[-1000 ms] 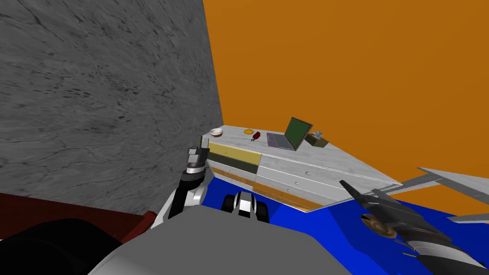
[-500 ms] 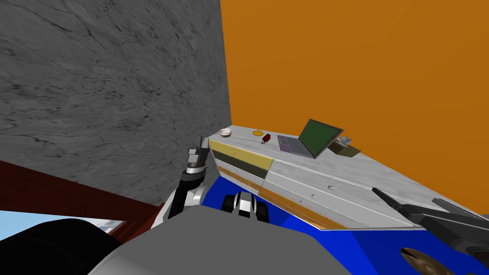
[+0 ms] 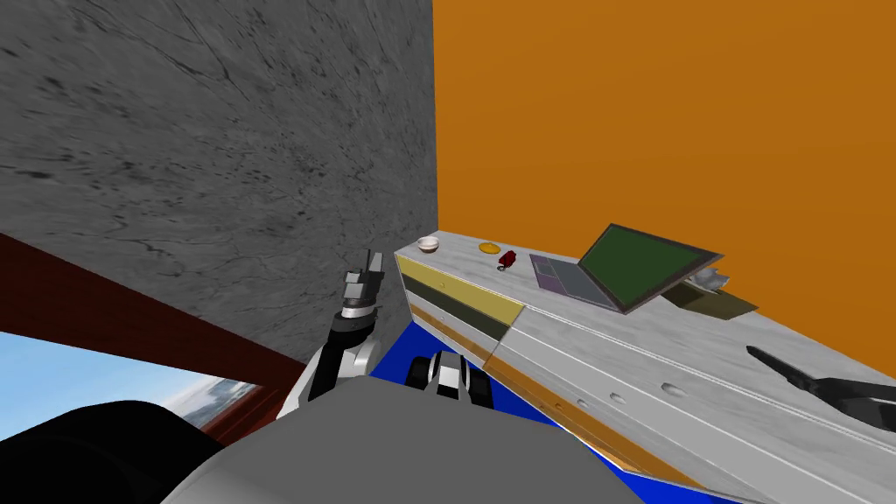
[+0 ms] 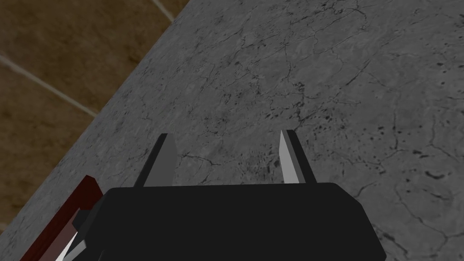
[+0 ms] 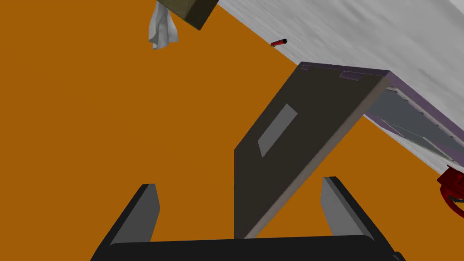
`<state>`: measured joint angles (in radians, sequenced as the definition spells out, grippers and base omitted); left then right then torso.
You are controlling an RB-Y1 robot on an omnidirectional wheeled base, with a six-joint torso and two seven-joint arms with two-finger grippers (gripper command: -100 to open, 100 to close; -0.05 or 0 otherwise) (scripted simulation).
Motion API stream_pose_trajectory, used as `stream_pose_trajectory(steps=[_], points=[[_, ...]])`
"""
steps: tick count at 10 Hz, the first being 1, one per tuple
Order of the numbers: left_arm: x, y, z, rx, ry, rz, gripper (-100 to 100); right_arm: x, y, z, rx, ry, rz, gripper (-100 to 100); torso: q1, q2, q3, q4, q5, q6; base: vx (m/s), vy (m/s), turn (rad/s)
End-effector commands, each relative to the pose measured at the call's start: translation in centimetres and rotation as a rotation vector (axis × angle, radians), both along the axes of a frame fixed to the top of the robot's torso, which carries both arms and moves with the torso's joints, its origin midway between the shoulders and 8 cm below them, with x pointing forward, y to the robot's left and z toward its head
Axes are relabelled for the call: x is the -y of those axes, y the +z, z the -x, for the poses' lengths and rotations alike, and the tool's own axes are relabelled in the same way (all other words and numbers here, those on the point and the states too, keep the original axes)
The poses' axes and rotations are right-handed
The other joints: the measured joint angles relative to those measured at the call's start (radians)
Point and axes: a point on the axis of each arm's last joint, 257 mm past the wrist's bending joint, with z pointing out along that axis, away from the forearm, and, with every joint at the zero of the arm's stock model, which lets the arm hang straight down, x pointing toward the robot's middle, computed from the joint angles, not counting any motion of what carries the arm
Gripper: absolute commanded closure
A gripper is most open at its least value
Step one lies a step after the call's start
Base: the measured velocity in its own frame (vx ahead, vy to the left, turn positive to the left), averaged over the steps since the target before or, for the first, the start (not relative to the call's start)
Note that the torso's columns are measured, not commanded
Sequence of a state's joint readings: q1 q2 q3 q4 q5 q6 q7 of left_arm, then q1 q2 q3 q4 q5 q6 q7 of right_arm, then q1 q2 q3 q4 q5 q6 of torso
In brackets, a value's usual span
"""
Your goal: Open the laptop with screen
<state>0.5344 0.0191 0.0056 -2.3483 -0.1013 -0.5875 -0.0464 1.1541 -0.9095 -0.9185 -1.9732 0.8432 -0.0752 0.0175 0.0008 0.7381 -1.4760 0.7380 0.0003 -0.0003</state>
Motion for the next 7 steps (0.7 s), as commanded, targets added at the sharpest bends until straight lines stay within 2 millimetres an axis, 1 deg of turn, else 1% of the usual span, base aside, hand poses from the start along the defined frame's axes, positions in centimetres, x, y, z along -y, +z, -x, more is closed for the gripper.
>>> stream_pose_trajectory(steps=[1,2,3,4,7], points=[[0.0,0.0,0.0,0.000,0.000,0.000,0,2.1,2.7,0.5,-0.029,-0.033,0.119,-100,-0.001,0.000,0.000,0.000,0.000,0.001,0.054,0.052,0.166],[0.0,0.0,0.0,0.000,0.000,0.000,0,2.7,3.8,0.4,-0.038,-0.041,0.158,-100,-0.001,0.000,0.000,0.000,-0.001,0.001,0.055,0.042,0.138],[0.0,0.0,0.0,0.000,0.000,0.000,0,3.6,5.7,0.2,-0.053,-0.054,0.229,-100,-0.002,0.000,0.000,0.000,-0.001,0.000,0.057,0.061,0.259],[0.0,0.0,0.0,0.000,0.000,0.000,0,4.0,6.6,0.0,-0.058,-0.058,0.260,-100,0.000,-0.001,0.000,0.000,0.000,0.000,0.068,0.061,0.215],[0.0,0.0,0.0,0.000,0.000,0.000,0,4.6,9.3,-0.8,-0.073,-0.062,0.357,-100,-0.001,0.000,0.000,0.000,0.000,0.000,0.054,0.043,0.140]])
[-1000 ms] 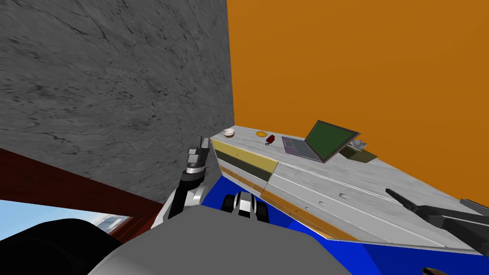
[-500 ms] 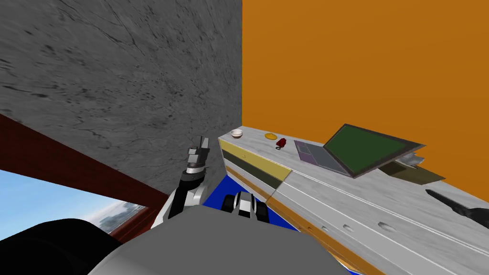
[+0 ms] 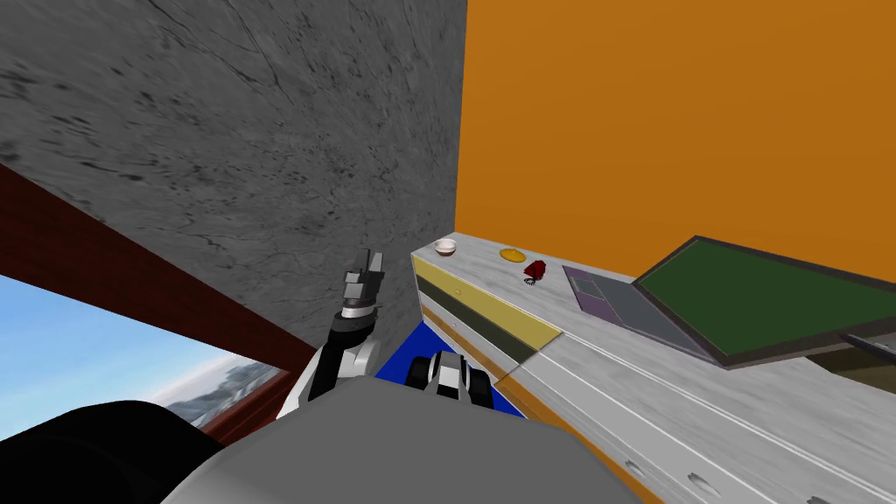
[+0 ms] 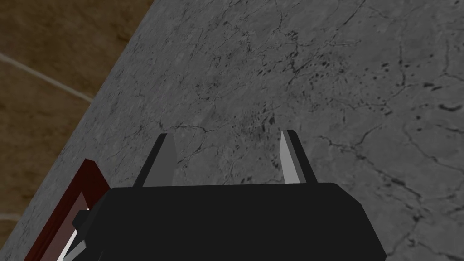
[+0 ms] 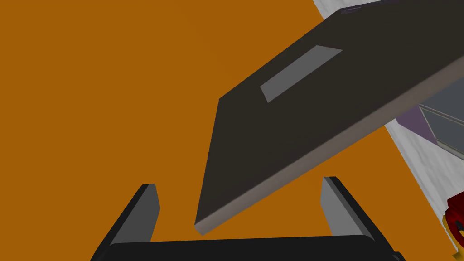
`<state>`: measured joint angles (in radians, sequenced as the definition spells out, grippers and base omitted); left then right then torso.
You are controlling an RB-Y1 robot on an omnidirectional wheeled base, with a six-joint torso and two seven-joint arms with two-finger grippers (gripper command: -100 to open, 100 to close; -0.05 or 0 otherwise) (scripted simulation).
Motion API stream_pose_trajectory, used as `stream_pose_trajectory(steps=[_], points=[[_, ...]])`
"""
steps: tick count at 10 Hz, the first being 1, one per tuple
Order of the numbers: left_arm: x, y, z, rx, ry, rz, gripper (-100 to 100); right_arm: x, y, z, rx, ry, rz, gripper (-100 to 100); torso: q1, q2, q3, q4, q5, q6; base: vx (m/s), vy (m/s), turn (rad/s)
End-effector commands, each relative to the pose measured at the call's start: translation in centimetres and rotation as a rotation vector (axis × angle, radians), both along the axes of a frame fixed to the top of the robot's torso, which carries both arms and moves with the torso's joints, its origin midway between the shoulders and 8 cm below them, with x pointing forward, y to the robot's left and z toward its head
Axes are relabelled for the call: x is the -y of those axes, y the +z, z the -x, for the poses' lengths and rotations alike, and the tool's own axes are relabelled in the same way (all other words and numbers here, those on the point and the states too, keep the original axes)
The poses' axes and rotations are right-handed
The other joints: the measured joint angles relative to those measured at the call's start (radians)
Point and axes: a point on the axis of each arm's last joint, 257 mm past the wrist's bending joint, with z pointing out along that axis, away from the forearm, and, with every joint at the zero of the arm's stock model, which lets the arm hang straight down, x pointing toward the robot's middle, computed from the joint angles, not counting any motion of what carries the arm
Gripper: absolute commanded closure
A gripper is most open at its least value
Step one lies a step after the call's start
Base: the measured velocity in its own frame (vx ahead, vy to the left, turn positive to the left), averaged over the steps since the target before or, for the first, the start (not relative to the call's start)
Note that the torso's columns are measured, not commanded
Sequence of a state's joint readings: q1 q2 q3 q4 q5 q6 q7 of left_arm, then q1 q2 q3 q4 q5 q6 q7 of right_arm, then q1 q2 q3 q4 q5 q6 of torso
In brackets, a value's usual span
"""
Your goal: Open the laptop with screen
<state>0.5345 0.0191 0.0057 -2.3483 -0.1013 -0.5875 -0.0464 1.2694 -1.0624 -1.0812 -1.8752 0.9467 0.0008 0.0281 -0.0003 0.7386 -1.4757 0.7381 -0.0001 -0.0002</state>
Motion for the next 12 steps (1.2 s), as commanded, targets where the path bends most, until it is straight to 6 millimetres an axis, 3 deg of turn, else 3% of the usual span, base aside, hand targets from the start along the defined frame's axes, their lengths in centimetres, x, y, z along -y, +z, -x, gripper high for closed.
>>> stream_pose_trajectory(steps=[1,3,4,12], points=[[0.0,0.0,0.0,0.000,0.000,0.000,0,0.2,1.0,-0.2,-0.005,-0.002,0.032,-100,0.000,0.000,0.000,0.000,0.000,0.000,0.021,0.012,0.031],[0.0,0.0,0.0,0.000,0.000,0.000,0,0.2,1.4,-0.2,-0.005,-0.001,0.038,-100,-0.002,0.001,0.001,0.000,-0.001,0.001,0.019,-0.001,-0.016],[0.0,0.0,0.0,0.000,0.000,0.000,0,0.2,1.5,-0.2,-0.005,-0.001,0.038,100,0.000,0.002,0.001,0.001,0.000,0.000,0.000,0.000,0.000],[0.0,0.0,0.0,0.000,0.000,0.000,0,-0.7,0.2,-0.5,-0.172,0.000,0.351,100,-0.003,-0.005,-0.003,-0.003,-0.004,-0.002,0.037,0.070,-0.007]])
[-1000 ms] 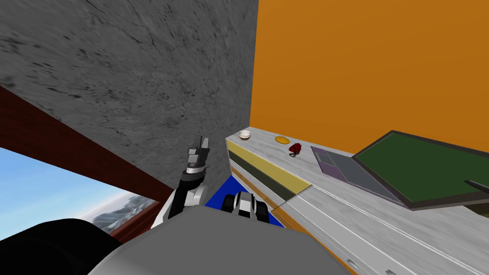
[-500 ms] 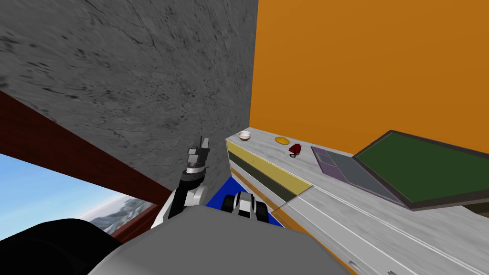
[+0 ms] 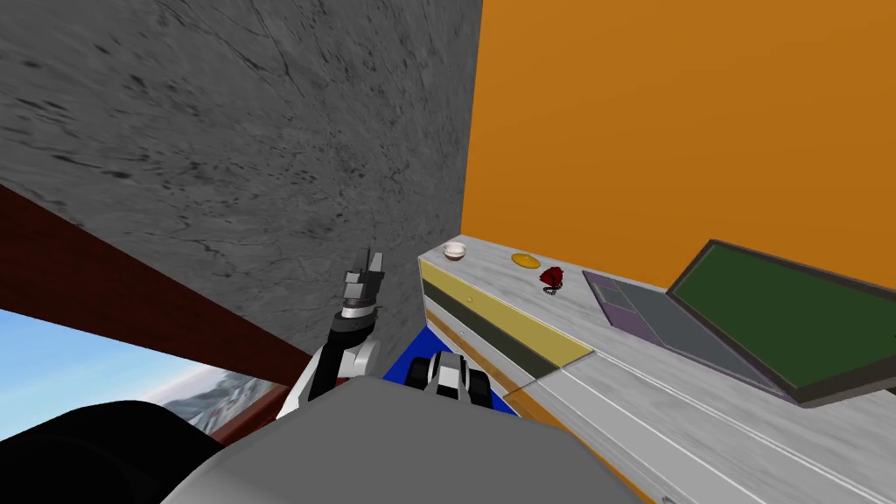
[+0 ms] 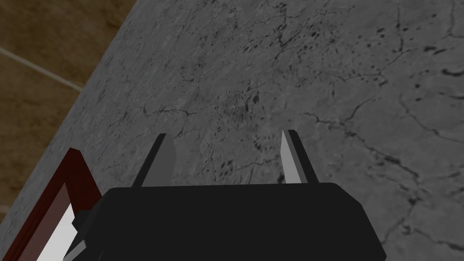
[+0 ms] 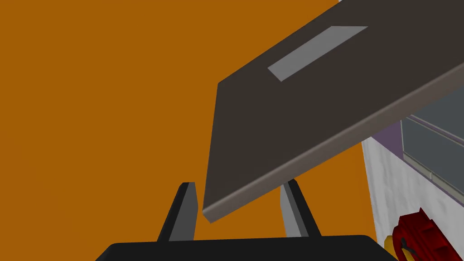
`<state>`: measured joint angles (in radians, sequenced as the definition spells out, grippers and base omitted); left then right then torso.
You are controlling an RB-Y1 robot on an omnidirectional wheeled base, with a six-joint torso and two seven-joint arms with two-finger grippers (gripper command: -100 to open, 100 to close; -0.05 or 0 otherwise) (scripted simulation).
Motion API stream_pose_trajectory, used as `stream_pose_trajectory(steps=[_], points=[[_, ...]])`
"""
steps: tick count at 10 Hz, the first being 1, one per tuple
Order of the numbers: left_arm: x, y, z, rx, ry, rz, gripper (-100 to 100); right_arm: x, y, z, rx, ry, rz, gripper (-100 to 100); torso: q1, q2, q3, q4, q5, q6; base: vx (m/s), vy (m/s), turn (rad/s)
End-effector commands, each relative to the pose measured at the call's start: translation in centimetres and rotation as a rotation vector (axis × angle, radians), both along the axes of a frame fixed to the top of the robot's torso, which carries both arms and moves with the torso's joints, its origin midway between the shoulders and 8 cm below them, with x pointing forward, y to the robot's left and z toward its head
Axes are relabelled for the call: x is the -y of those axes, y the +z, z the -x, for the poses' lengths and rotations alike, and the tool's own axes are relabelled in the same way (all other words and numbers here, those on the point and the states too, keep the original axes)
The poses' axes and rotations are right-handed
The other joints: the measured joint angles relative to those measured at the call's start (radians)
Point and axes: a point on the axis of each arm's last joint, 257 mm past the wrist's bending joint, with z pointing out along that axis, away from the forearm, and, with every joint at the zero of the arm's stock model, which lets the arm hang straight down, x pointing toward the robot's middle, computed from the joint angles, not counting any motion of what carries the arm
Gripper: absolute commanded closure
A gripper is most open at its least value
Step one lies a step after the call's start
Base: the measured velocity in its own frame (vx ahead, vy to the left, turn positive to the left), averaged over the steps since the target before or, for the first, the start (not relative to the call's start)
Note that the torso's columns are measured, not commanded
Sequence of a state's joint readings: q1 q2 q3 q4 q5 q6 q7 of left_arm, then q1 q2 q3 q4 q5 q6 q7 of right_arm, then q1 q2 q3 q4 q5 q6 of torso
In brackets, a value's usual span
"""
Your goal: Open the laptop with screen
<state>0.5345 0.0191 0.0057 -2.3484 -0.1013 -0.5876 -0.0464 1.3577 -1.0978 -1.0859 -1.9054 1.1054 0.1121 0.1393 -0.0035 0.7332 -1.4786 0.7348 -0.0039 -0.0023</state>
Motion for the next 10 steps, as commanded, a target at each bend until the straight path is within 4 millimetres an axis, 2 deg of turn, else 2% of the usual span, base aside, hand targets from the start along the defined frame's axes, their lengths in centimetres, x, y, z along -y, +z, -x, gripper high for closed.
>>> stream_pose_trajectory(steps=[1,2,4,10], points=[[0.0,0.0,0.0,0.000,0.000,0.000,0,-0.5,-0.7,-0.3,-0.055,0.009,0.090,100,-0.002,0.002,0.001,0.001,0.000,0.002,0.029,0.053,-0.017],[0.0,0.0,0.0,0.000,0.000,0.000,0,-0.6,-0.6,-0.3,-0.042,0.010,0.066,100,-0.002,0.004,0.002,0.003,0.001,0.003,0.015,0.032,0.002],[0.0,0.0,0.0,0.000,0.000,0.000,0,-0.5,-2.2,0.0,-0.105,0.000,0.180,100,0.000,0.007,0.005,0.004,0.001,0.006,0.029,0.055,0.002],[0.0,0.0,0.0,0.000,0.000,0.000,0,-0.8,-4.8,0.7,-0.202,-0.001,0.364,100,0.005,0.004,0.002,0.003,0.005,0.003,0.024,0.043,-0.019]])
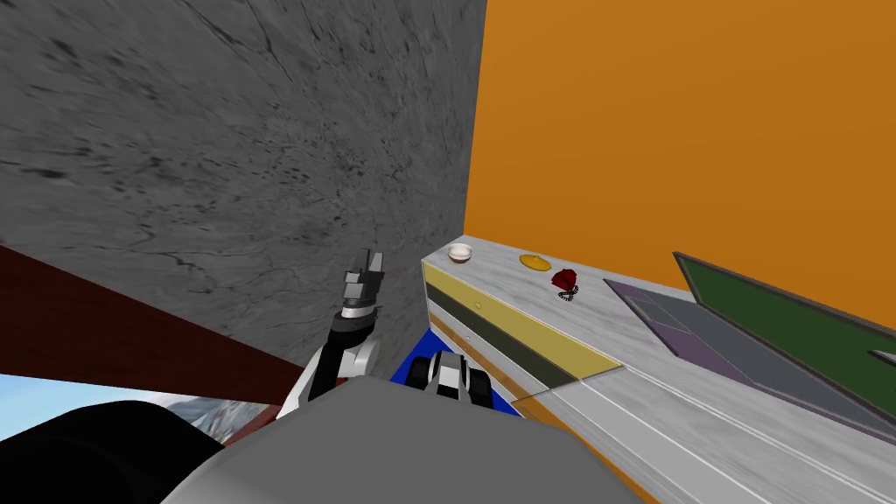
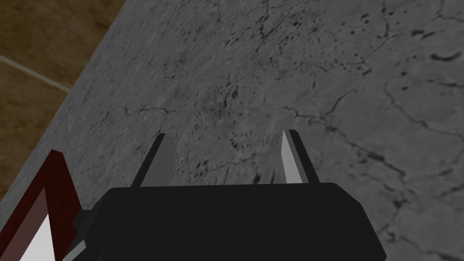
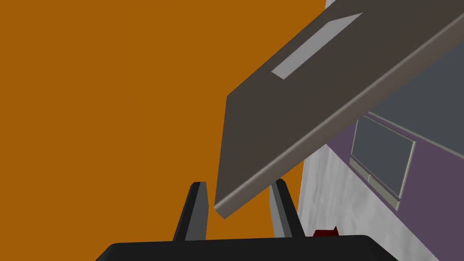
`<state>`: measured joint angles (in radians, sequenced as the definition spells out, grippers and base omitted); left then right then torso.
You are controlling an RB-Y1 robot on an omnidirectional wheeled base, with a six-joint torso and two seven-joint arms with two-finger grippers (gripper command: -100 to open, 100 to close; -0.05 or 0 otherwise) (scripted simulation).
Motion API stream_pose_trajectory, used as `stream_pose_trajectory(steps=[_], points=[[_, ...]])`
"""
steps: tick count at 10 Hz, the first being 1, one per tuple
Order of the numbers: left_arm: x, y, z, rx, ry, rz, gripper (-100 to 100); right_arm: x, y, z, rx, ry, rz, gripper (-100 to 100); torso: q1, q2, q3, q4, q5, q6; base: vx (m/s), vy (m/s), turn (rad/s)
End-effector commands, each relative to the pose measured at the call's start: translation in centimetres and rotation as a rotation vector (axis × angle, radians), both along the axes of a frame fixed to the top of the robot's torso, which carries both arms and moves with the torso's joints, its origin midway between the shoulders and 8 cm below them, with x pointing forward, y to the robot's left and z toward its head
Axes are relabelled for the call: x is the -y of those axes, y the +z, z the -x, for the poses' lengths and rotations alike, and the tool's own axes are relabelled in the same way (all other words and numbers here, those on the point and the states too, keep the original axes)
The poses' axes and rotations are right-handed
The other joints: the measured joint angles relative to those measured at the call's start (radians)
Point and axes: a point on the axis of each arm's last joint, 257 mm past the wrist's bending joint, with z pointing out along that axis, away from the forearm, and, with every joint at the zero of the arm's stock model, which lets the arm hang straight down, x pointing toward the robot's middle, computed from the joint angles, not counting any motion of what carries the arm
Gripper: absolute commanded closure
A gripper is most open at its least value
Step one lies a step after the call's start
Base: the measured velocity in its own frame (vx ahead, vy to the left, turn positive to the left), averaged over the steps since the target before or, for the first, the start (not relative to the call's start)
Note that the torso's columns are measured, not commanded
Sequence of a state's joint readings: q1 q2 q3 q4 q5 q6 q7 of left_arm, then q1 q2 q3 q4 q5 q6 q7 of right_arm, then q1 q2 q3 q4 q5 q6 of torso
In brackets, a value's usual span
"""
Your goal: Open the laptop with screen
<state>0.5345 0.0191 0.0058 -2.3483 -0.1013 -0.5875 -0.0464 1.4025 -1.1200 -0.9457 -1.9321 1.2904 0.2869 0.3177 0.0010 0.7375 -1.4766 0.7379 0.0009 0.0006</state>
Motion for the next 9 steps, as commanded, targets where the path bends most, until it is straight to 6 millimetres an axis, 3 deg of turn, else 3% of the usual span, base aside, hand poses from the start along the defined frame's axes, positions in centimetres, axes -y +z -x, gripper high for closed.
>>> stream_pose_trajectory(steps=[1,3,7,8,9], points=[[0.0,0.0,0.0,0.000,0.000,0.000,0,-0.3,-1.4,0.4,-0.049,0.003,0.100,100,0.000,0.000,0.000,0.000,0.000,0.000,0.029,0.052,-0.028],[0.0,0.0,0.0,0.000,0.000,0.000,0,-0.3,-1.7,0.5,-0.056,0.003,0.109,100,0.003,0.000,0.000,0.000,0.001,-0.001,0.028,0.059,-0.012],[0.0,0.0,0.0,0.000,0.000,0.000,0,0.4,-4.7,2.1,-0.139,-0.023,0.261,100,0.001,0.001,0.001,0.001,0.001,-0.001,0.016,0.035,0.036],[0.0,0.0,0.0,0.000,0.000,0.000,0,0.4,-3.2,1.3,-0.123,-0.010,0.234,-100,0.002,0.001,0.001,0.000,0.000,0.001,0.015,0.021,-0.073],[0.0,0.0,0.0,0.000,0.000,0.000,0,0.4,-2.6,1.0,-0.123,-0.006,0.234,-100,0.000,0.002,0.001,0.000,0.000,0.000,0.010,0.003,-0.069]])
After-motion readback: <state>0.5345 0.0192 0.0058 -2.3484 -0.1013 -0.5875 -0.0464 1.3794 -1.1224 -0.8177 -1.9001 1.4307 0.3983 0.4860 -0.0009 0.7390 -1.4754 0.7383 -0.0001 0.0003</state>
